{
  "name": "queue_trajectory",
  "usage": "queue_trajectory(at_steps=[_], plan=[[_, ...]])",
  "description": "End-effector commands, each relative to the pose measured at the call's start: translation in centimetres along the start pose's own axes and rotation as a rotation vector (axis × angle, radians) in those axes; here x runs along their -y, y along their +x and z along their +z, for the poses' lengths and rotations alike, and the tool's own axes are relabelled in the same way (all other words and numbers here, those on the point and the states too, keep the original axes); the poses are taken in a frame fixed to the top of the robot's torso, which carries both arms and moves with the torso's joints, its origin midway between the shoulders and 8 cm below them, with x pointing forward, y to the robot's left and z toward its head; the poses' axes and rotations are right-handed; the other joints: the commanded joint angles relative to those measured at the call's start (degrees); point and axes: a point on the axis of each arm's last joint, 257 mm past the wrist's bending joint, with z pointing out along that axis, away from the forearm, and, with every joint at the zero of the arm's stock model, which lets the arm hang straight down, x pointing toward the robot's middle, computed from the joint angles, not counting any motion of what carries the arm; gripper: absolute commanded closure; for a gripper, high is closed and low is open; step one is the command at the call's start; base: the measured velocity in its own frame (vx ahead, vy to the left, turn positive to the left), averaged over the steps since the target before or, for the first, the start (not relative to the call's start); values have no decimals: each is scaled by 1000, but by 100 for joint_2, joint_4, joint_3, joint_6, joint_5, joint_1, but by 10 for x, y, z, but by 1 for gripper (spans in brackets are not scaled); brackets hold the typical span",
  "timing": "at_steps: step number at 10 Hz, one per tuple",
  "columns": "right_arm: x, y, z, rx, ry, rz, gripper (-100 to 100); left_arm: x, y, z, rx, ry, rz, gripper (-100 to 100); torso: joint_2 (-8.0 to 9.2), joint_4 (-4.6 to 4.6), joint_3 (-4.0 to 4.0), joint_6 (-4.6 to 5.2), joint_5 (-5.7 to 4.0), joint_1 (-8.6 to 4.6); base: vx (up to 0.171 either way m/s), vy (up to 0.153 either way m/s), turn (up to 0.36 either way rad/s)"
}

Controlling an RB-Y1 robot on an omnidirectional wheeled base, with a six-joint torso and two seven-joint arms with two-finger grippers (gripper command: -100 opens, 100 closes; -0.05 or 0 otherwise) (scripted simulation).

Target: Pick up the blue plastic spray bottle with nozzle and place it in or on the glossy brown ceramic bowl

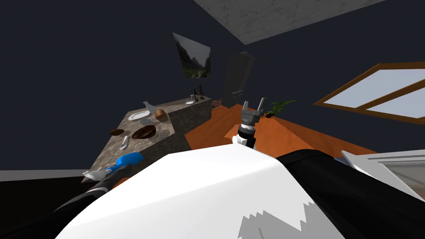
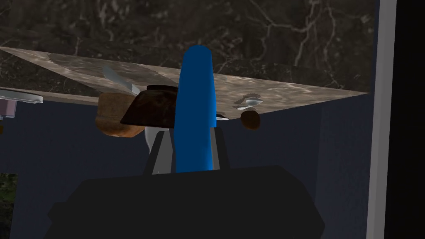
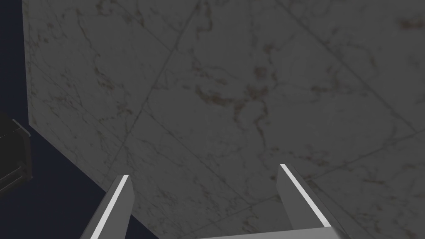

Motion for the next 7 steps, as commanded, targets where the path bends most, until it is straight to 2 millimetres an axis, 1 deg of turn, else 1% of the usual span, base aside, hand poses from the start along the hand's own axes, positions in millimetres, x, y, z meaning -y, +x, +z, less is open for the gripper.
queue_trajectory(at_steps=[1, 4, 7], plan=[[0, 0, 0, 0, 0, 0, 0, 1, -21, 1, 19, -10, 11, 100, 0, 0, 0, 0, 0, 0, 76, -18, -25], [0, 0, 0, 0, 0, 0, 0, 12, -59, 4, 64, -8, 40, 100, -20, -7, -13, 2, 6, 35, 84, 21, 8], [0, 0, 0, 0, 0, 0, 0, 31, -102, 6, 122, 4, 79, 100, -25, -9, -17, 5, 4, 43, 89, 47, 44]])
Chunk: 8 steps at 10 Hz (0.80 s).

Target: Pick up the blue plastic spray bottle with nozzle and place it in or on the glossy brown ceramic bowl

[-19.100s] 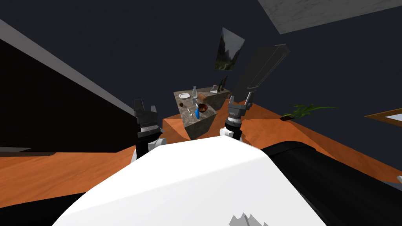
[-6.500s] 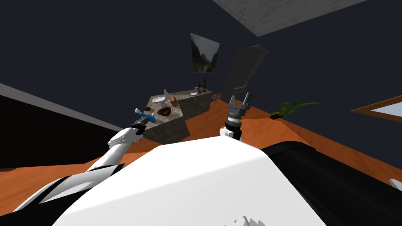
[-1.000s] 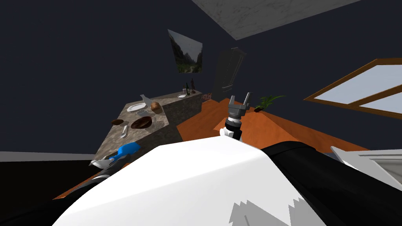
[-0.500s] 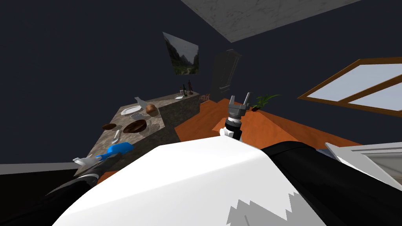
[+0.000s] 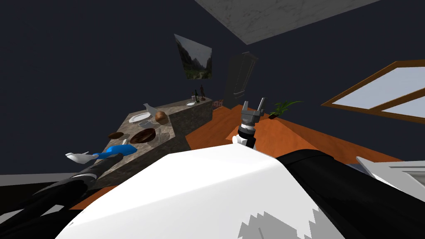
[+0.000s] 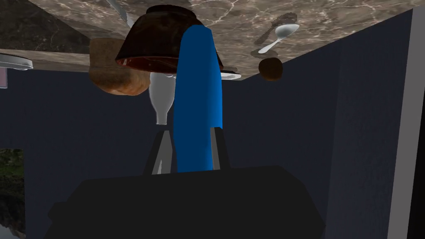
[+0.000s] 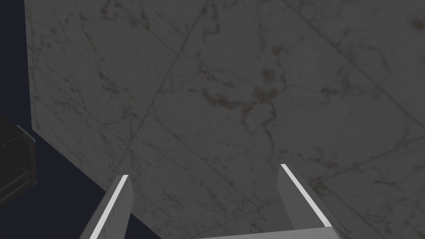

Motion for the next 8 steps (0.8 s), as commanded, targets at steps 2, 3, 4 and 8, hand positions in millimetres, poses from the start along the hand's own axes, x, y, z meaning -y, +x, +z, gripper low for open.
queue_trajectory(at_steps=[2, 3, 4, 8], plan=[[0, 0, 0, 0, 0, 0, 0, 20, -38, 3, 57, 13, 36, 100, 5, 0, 2, -1, 1, 2, 84, 65, 61], [0, 0, 0, 0, 0, 0, 0, 28, -53, 3, 79, 20, 49, 100, 1, -1, 0, 0, -1, 1, 97, 71, 62], [0, 0, 0, 0, 0, 0, 0, 36, -68, 4, 101, 27, 61, 100, -1, -2, -2, 1, -2, 4, 97, 79, 63], [0, 0, 0, 0, 0, 0, 0, 72, -126, 0, 192, 60, 106, 100, 6, -2, 1, 3, -4, -7, 85, 69, 63]])
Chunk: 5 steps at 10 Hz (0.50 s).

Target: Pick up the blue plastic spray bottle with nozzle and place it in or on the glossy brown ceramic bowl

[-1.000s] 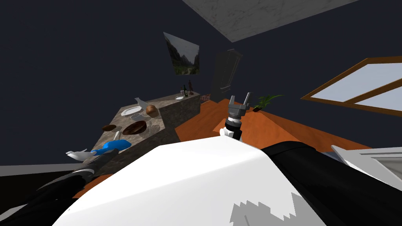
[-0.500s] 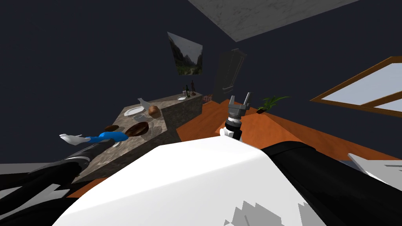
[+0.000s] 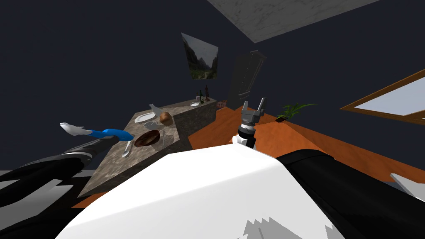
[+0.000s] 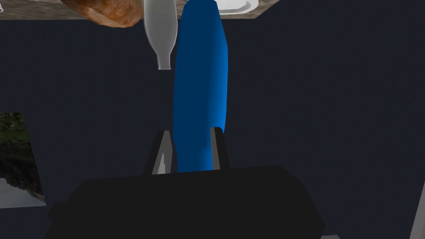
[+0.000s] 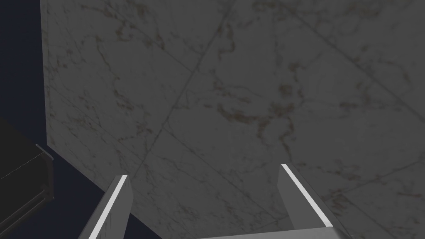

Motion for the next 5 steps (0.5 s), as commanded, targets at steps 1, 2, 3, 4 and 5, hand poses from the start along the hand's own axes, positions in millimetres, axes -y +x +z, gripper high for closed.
queue_trajectory(at_steps=[1, 2, 3, 4, 5], plan=[[0, 0, 0, 0, 0, 0, 0, 12, -22, 2, 29, 10, 14, 100, 0, 0, 0, 0, 0, 0, 95, 79, 60], [0, 0, 0, 0, 0, 0, 0, 15, -27, 2, 36, 13, 17, 100, -2, -2, -2, 3, 2, 1, 61, 47, 8], [0, 0, 0, 0, 0, 0, 0, 13, -21, 2, 32, 12, 15, 100, 9, 0, 4, 1, 3, -11, 24, 17, -9], [0, 0, 0, 0, 0, 0, 0, 14, -22, 2, 34, 12, 16, -100, 26, 3, 13, -2, 4, -18, 7, 3, -2], [0, 0, 0, 0, 0, 0, 0, 14, -22, 2, 34, 12, 16, -100, 37, 6, 20, -3, 2, -23, 0, 0, 0]])
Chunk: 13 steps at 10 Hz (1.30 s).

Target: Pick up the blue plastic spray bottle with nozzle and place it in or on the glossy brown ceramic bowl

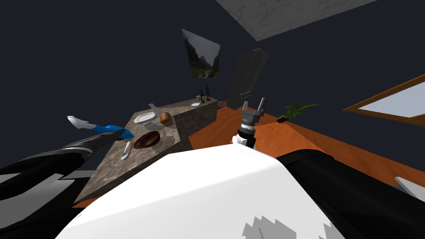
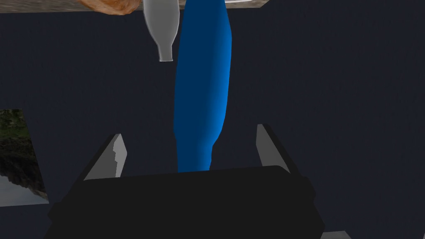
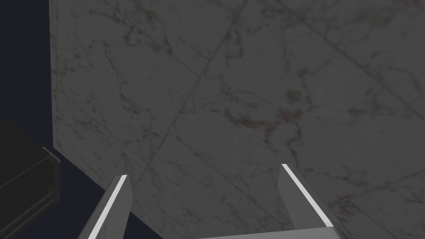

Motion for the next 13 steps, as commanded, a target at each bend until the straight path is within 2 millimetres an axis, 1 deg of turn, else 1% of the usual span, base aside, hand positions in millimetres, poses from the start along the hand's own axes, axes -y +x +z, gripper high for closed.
queue_trajectory(at_steps=[1, 3, 4, 5, 7, 8, 11, 13], plan=[[0, 0, 0, 0, 0, 0, 0, 0, 0, 0, 0, 0, 0, -100, 0, 0, 0, 0, 0, 0, 0, 0, 0], [0, 0, 0, 0, 0, 0, 0, 0, 0, 0, 0, 0, 0, -100, 3, 1, 2, 0, 0, -1, 0, 0, 0], [0, 0, 0, 0, 0, 0, 0, 0, 0, 0, 0, 0, 0, 0, 4, 1, 2, 0, 0, -1, 0, 0, 0], [0, 0, 0, 0, 0, 0, 0, 8, -12, -3, 12, 7, 1, -100, 4, 1, 3, 0, 0, -1, -7, 12, 94], [0, 0, 0, 0, 0, 0, 0, 24, -33, -10, 32, 25, 5, -100, 10, 3, 6, -3, -1, 3, -18, 25, 135], [0, 0, 0, 0, 0, 0, 0, 24, -33, -10, 32, 25, 5, -100, 11, 3, 6, -1, 0, 5, -11, 20, 18], [0, 0, 0, 0, 0, 0, 0, 52, -60, -22, 56, 56, 15, -100, 10, 3, 6, -2, 0, 3, -15, 22, 95], [0, 0, 0, 0, 0, 0, 0, 72, -75, -31, 68, 81, 24, -100, 8, 2, 5, 1, -1, -4, -13, 1, 62]])
